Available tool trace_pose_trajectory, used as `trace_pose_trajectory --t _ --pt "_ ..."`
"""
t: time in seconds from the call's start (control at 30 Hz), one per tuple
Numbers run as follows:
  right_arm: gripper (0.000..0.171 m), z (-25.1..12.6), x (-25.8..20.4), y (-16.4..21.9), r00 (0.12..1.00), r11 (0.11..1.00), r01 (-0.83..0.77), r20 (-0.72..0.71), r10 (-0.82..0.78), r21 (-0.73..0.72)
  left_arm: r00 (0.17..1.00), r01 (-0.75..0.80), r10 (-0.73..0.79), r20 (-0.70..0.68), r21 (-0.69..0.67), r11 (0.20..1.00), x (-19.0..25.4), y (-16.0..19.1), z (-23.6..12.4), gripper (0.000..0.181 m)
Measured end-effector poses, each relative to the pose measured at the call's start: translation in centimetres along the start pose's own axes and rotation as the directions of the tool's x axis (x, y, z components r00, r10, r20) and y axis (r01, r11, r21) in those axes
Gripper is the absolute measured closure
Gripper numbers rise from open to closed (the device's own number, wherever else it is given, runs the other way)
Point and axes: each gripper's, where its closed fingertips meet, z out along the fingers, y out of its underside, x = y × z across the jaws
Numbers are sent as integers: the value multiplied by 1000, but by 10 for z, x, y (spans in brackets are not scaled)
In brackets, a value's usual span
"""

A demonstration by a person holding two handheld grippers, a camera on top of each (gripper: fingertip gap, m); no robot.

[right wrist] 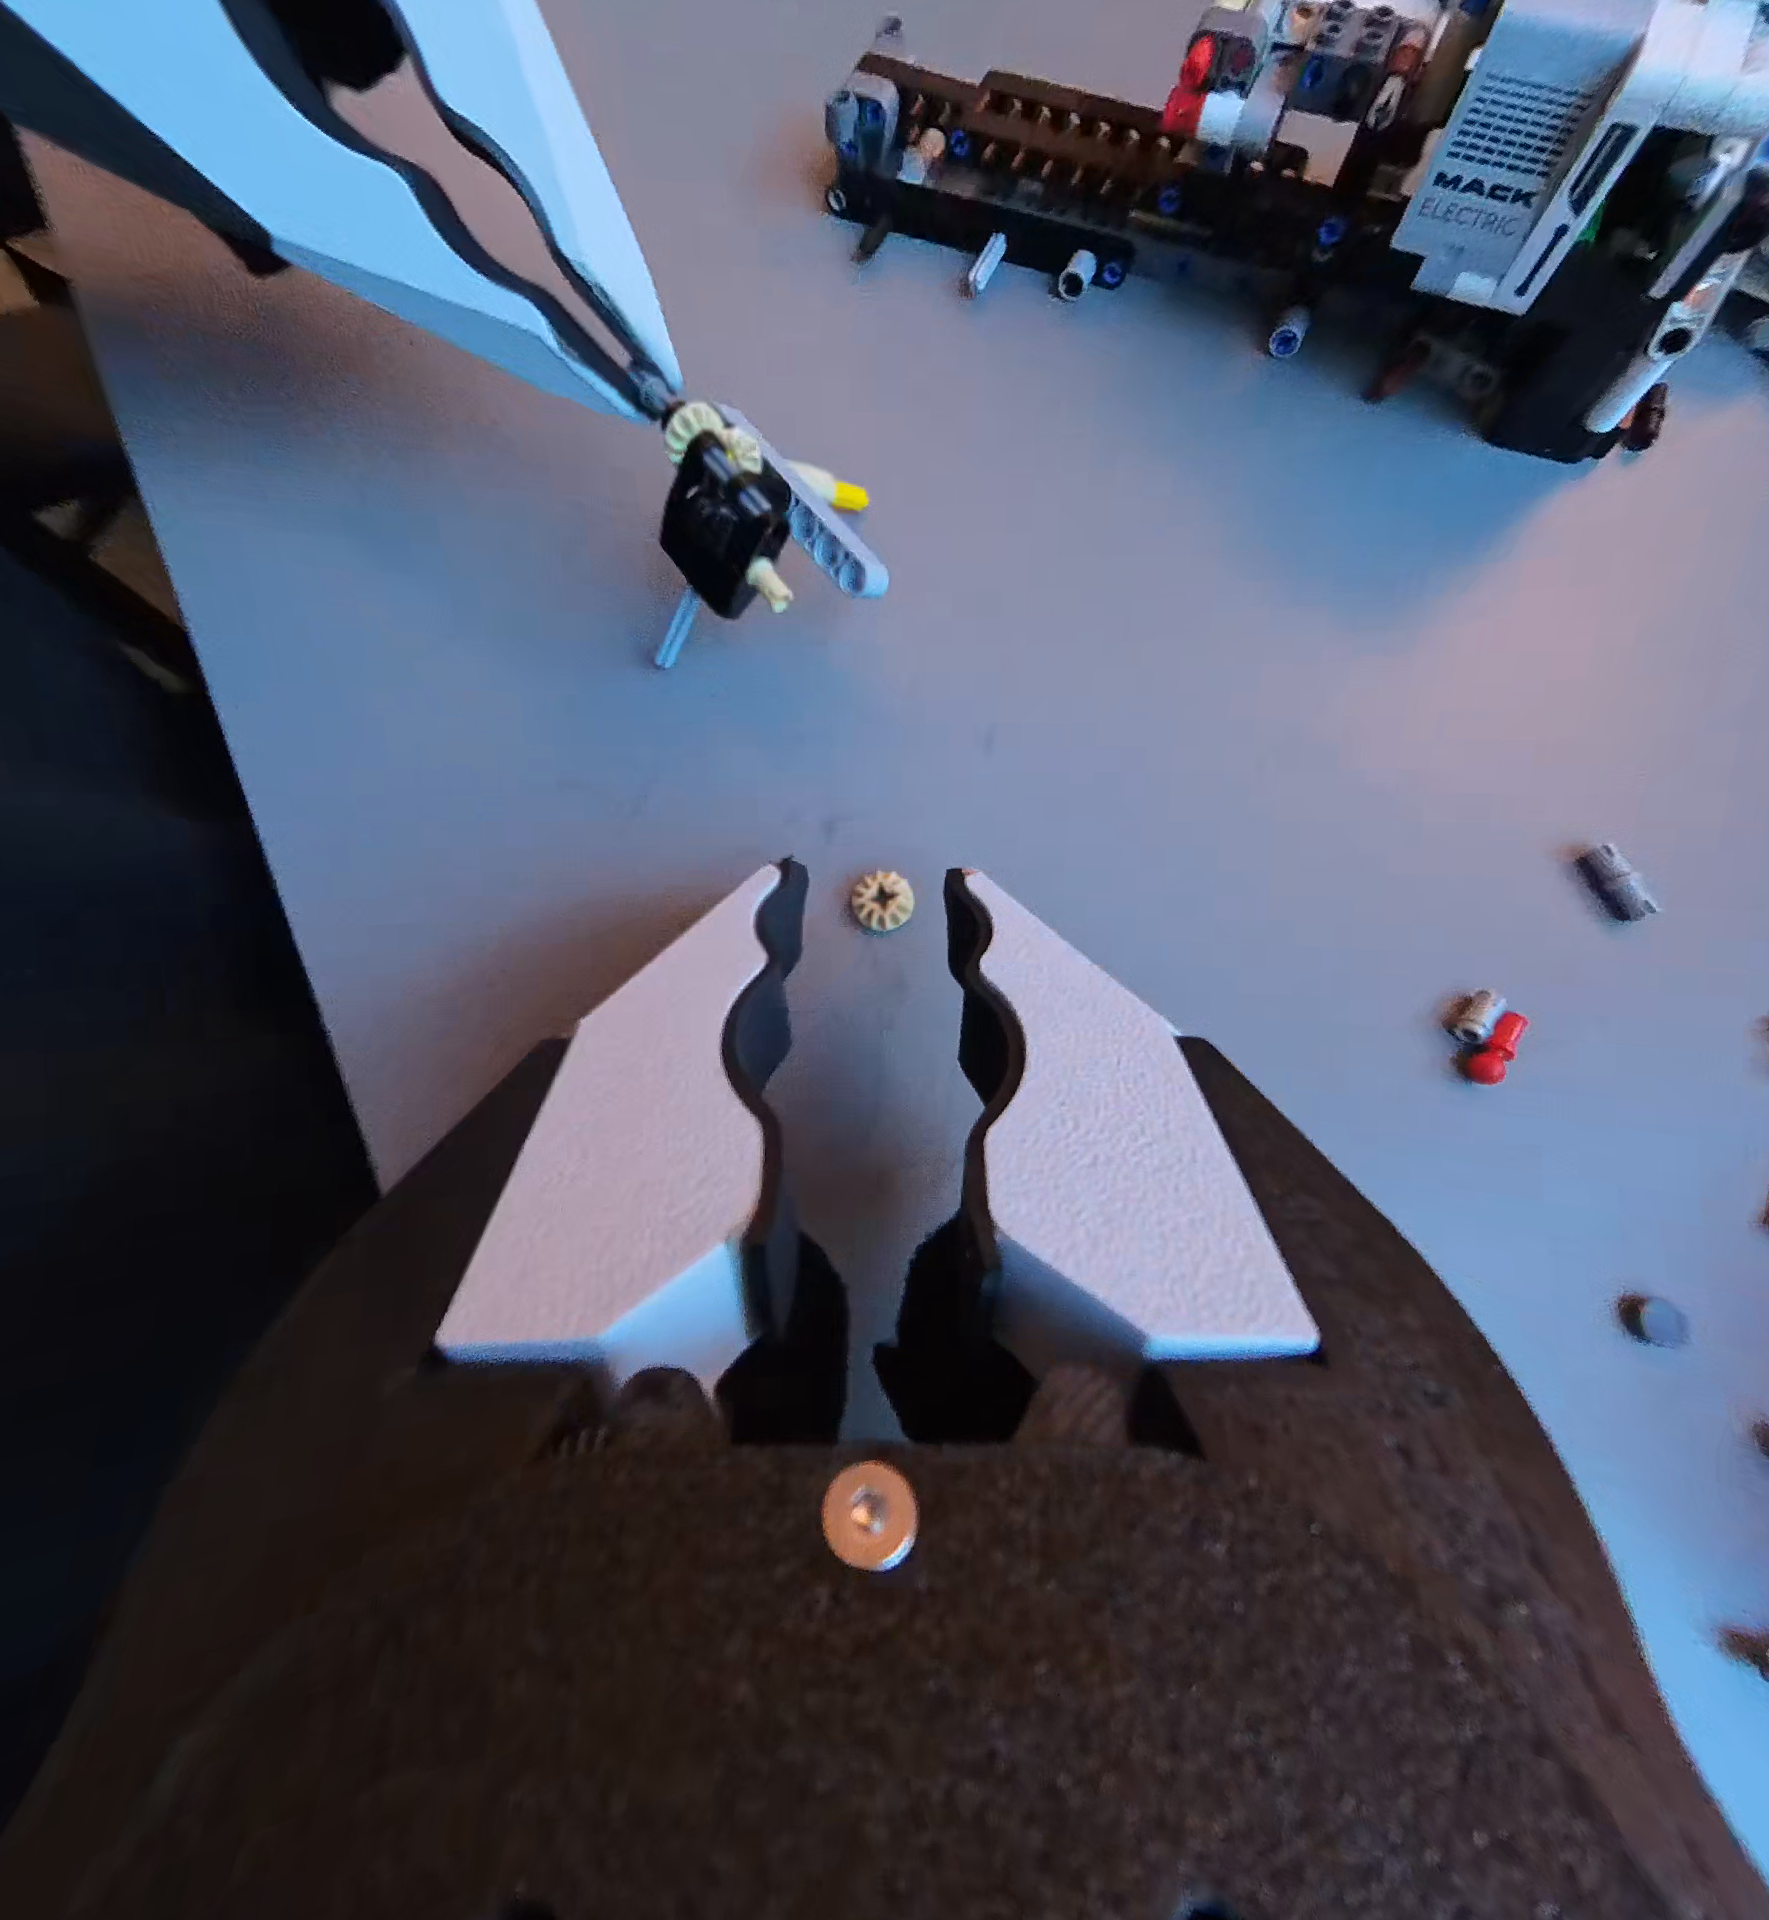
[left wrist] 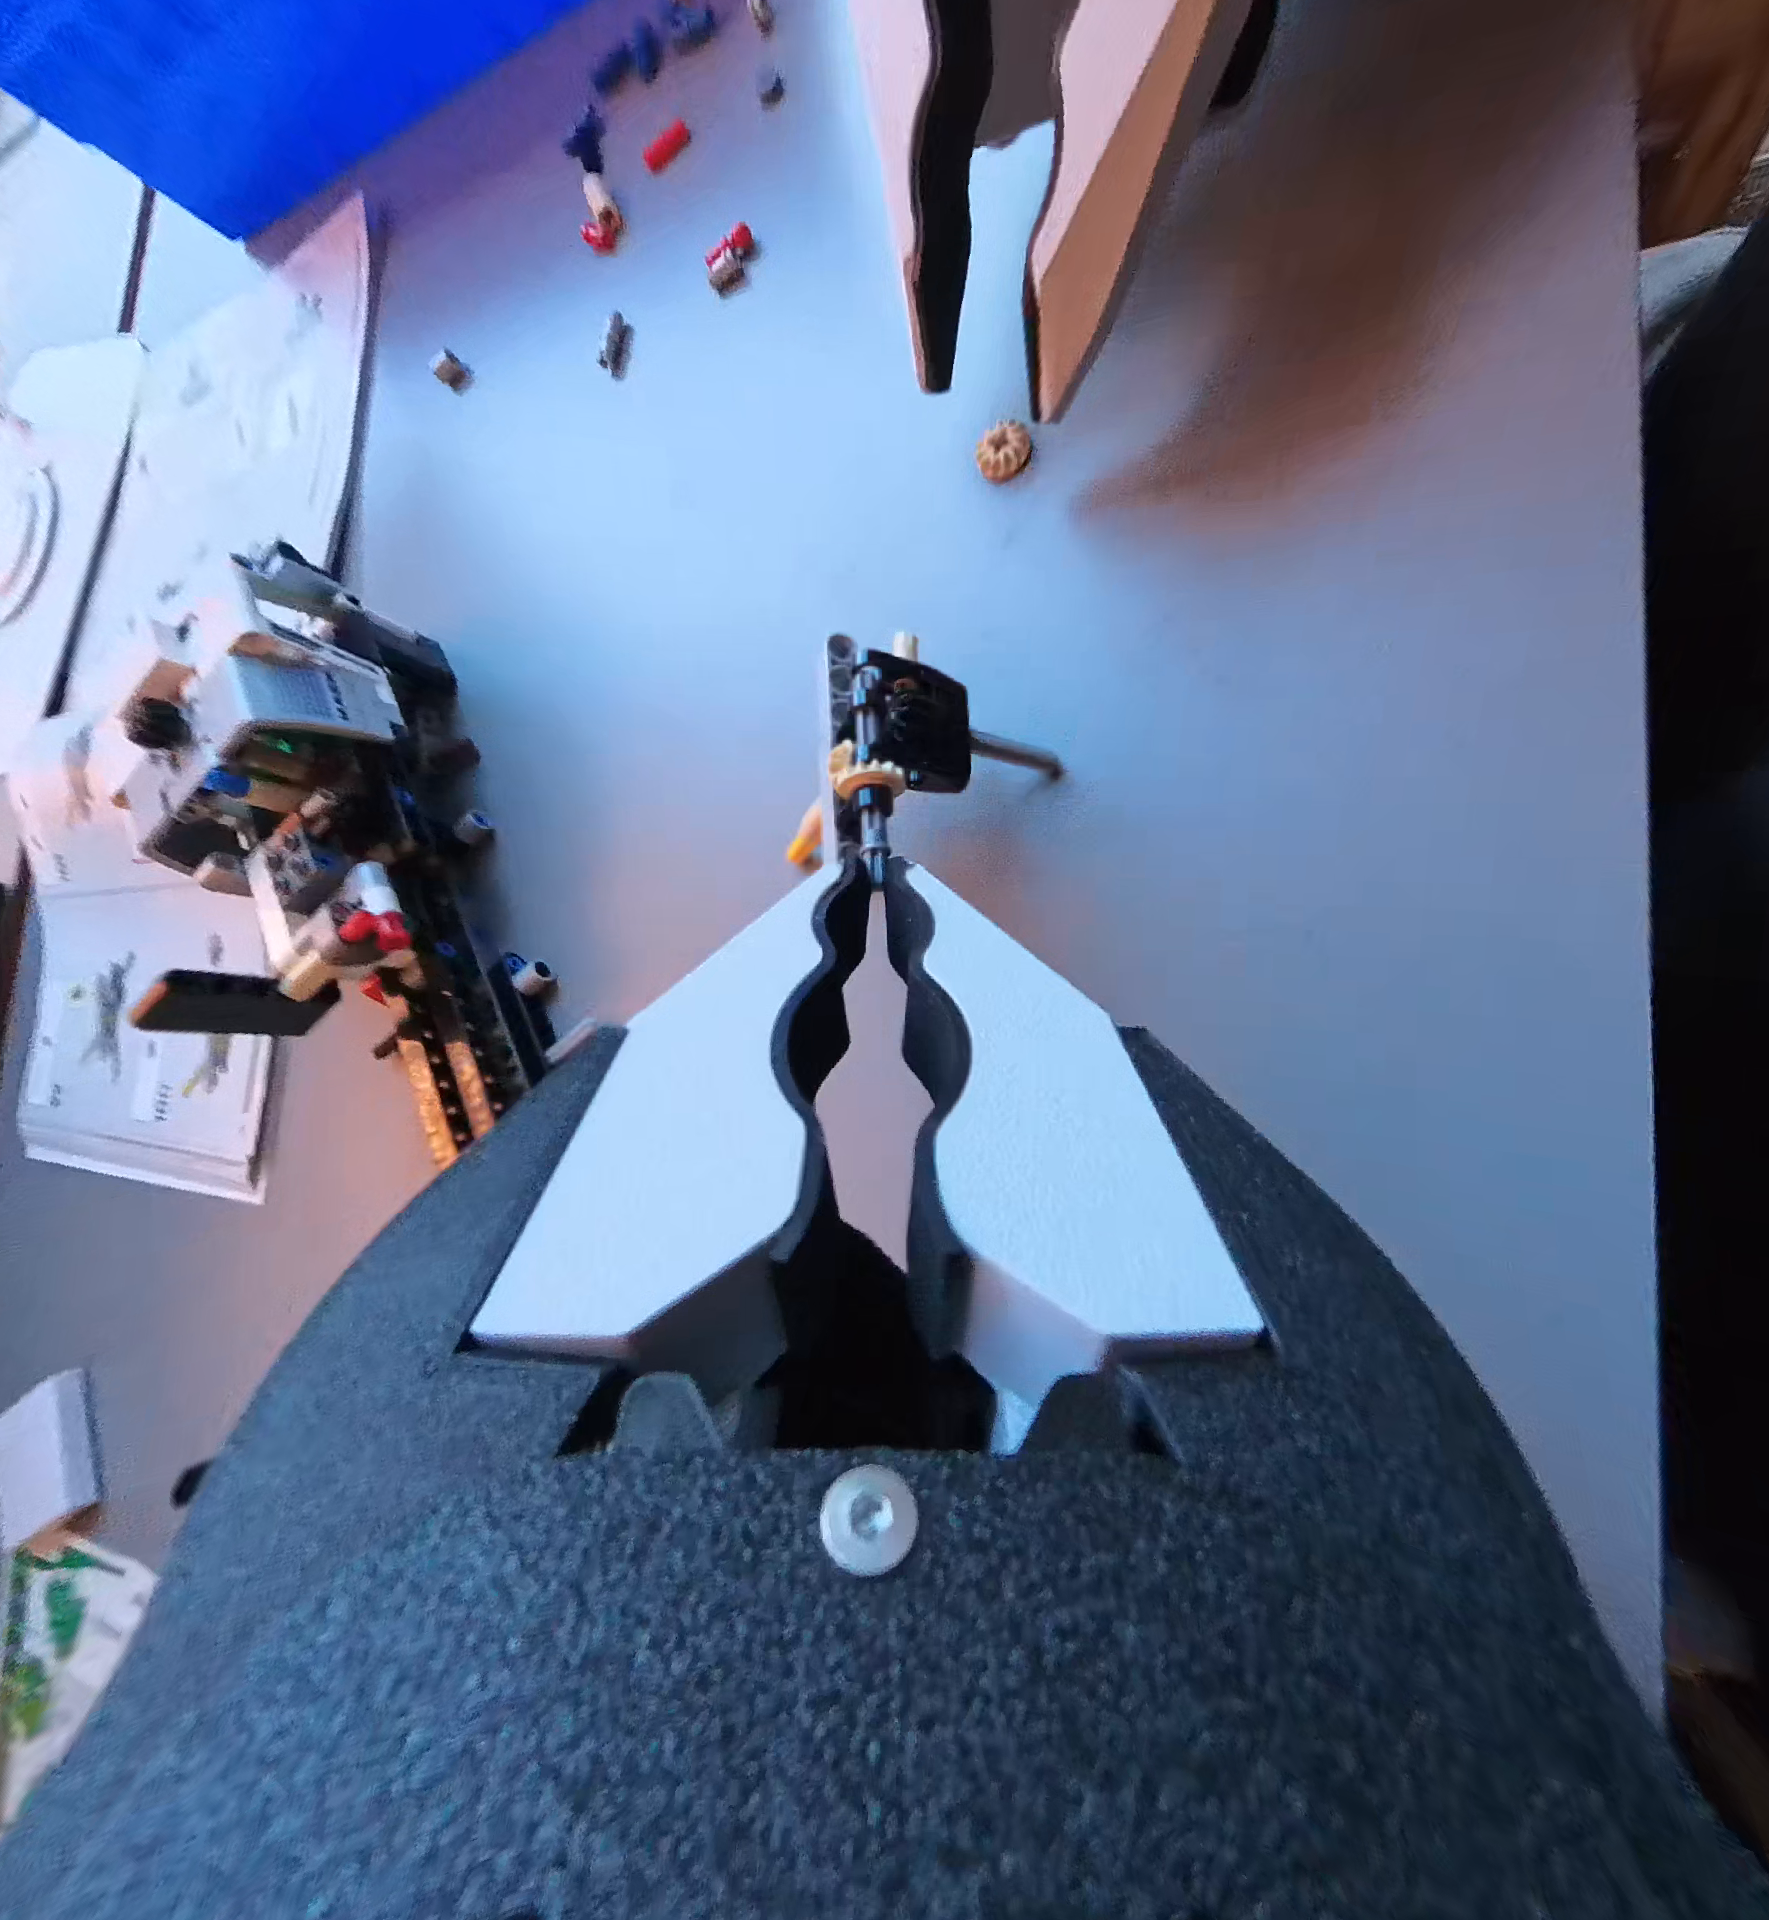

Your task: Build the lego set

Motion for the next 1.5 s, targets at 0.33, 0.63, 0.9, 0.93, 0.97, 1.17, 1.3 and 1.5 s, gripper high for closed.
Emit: trace_pose_trajectory --t 0.33,0.63,0.9,0.93,0.97,1.17,1.3,1.5 --pt "155 11 0 8 999 999 21 -30 -23 -46 997 77 -79 -13 -94 993 16 20 18 180" --pt "160 10 -4 -3 990 994 109 -93 -109 -12 938 333 -333 -94 -10 943 9 10 3 158" --pt "160 2 -40 -85 901 885 408 -255 -351 225 503 804 -587 -634 94 587 7 -58 -14 158" --pt "160 2 -39 -87 893 877 422 -273 -358 230 460 832 -592 -662 89 548 3 -59 -15 159" --pt "160 1 -40 -88 892 872 427 -274 -361 241 432 850 -594 -678 87 519 0 -58 -17 162" --pt "160 1 -44 -90 866 851 474 -293 -404 225 355 887 -556 -752 82 454 -2 -65 -26 167" --pt "160 2 -51 -92 868 844 480 -270 -417 240 334 890 -540 -773 69 452 2 -69 -26 180" --pt "150 -8 -53 -92 993 919 70 58 -100 389 439 841 -488 -754 154 518 -4 -63 -36 181"
